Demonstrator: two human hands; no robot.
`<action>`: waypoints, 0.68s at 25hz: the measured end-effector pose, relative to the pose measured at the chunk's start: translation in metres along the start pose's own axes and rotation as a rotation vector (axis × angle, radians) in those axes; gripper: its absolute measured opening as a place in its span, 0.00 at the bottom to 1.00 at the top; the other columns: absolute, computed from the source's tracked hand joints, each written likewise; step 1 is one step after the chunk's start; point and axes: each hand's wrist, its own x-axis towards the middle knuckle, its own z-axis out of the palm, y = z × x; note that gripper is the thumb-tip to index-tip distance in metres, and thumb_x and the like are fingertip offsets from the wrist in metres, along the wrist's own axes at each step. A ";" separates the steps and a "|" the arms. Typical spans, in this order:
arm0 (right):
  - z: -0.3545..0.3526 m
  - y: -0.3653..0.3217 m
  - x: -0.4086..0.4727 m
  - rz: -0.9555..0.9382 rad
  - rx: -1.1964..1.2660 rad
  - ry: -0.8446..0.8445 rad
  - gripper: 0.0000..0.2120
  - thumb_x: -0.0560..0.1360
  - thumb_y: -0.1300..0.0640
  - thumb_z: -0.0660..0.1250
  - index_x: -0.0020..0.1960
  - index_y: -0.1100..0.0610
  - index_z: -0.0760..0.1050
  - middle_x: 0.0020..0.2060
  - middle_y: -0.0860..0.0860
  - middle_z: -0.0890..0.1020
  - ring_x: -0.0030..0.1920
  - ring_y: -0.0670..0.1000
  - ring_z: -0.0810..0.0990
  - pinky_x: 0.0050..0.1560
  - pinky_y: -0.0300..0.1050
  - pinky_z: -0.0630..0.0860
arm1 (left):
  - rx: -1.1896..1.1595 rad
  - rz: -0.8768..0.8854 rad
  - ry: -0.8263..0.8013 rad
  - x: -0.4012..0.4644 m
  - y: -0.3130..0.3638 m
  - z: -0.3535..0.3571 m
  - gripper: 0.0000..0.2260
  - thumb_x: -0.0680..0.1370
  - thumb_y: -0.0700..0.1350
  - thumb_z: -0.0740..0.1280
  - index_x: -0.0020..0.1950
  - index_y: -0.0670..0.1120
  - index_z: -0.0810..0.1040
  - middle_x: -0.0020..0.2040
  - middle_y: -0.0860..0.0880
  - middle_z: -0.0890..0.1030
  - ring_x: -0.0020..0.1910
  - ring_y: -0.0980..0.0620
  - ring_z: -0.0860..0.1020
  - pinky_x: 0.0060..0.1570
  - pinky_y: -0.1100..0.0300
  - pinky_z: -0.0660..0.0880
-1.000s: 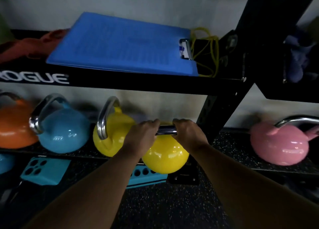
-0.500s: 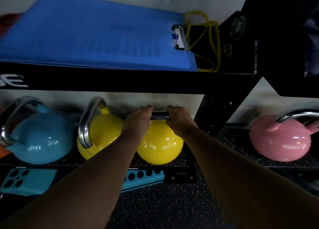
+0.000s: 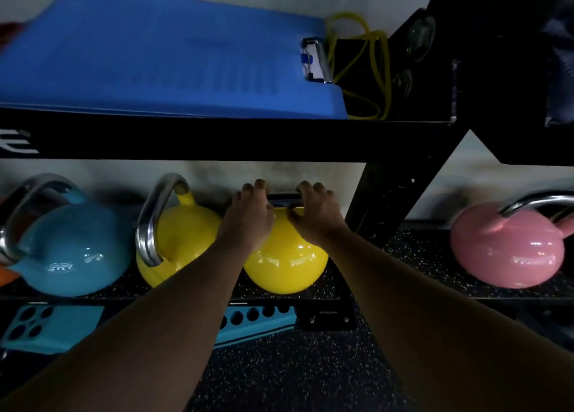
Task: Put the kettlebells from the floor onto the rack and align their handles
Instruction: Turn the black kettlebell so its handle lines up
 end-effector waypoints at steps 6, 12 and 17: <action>-0.025 0.005 -0.057 -0.061 0.132 0.056 0.28 0.78 0.56 0.66 0.75 0.53 0.61 0.70 0.58 0.67 0.69 0.60 0.69 0.64 0.57 0.74 | 0.330 0.013 0.180 -0.049 0.041 0.001 0.29 0.69 0.43 0.70 0.68 0.46 0.65 0.65 0.43 0.68 0.68 0.40 0.64 0.71 0.42 0.59; -0.103 0.074 -0.132 -0.191 -0.014 0.120 0.15 0.76 0.59 0.62 0.62 0.58 0.74 0.56 0.60 0.78 0.57 0.62 0.75 0.52 0.57 0.75 | 0.347 0.156 0.110 -0.082 0.149 0.013 0.13 0.71 0.47 0.67 0.55 0.49 0.73 0.53 0.49 0.77 0.54 0.44 0.74 0.54 0.48 0.67; -0.188 0.194 -0.196 -0.083 -0.219 0.190 0.13 0.75 0.54 0.61 0.57 0.57 0.75 0.52 0.57 0.80 0.54 0.62 0.76 0.51 0.55 0.73 | 0.273 0.240 0.076 -0.095 0.267 0.056 0.07 0.71 0.46 0.66 0.48 0.52 0.77 0.48 0.52 0.79 0.51 0.46 0.75 0.53 0.50 0.68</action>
